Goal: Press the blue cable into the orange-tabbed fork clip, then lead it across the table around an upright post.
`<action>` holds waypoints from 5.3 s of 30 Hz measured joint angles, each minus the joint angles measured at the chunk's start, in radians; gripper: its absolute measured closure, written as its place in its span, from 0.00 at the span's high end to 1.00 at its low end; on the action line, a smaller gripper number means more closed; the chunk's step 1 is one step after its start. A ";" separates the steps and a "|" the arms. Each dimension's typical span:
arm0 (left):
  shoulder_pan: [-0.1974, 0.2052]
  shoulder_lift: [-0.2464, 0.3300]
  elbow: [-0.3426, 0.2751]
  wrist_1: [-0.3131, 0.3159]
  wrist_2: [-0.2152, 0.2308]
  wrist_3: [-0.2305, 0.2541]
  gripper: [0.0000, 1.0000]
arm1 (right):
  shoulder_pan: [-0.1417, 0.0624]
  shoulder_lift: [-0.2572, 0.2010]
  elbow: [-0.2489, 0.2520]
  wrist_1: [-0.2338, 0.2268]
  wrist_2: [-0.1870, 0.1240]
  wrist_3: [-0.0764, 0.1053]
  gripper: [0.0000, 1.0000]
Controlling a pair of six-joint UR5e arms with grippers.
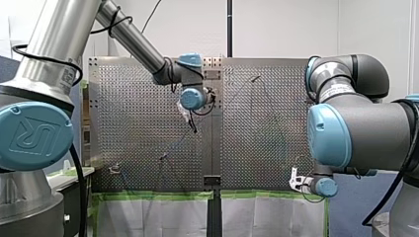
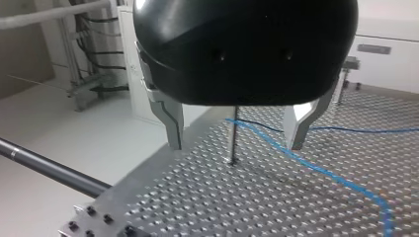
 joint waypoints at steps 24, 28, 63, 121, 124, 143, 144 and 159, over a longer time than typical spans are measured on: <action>-0.003 0.000 -0.238 0.003 -0.001 0.005 1.00 | 0.003 0.000 -0.001 -0.002 0.000 0.000 0.00; -0.002 0.000 -0.275 0.008 -0.001 0.007 1.00 | 0.003 0.000 -0.001 -0.001 0.000 0.000 0.00; 0.094 0.000 -0.588 0.316 0.019 0.134 1.00 | 0.003 0.000 -0.010 0.004 0.013 0.006 0.00; 0.140 0.000 -0.590 0.396 0.071 0.166 1.00 | -0.003 0.000 -0.011 0.006 0.022 0.001 0.00; 0.140 0.000 -0.590 0.396 0.071 0.166 1.00 | -0.003 0.000 -0.011 0.006 0.022 0.001 0.00; 0.140 0.000 -0.590 0.396 0.071 0.166 1.00 | -0.003 0.000 -0.011 0.006 0.022 0.001 0.00; 0.140 0.000 -0.590 0.396 0.071 0.166 1.00 | -0.003 0.000 -0.011 0.006 0.022 0.001 0.00; 0.140 0.000 -0.590 0.396 0.071 0.166 1.00 | -0.003 0.000 -0.011 0.006 0.022 0.001 0.00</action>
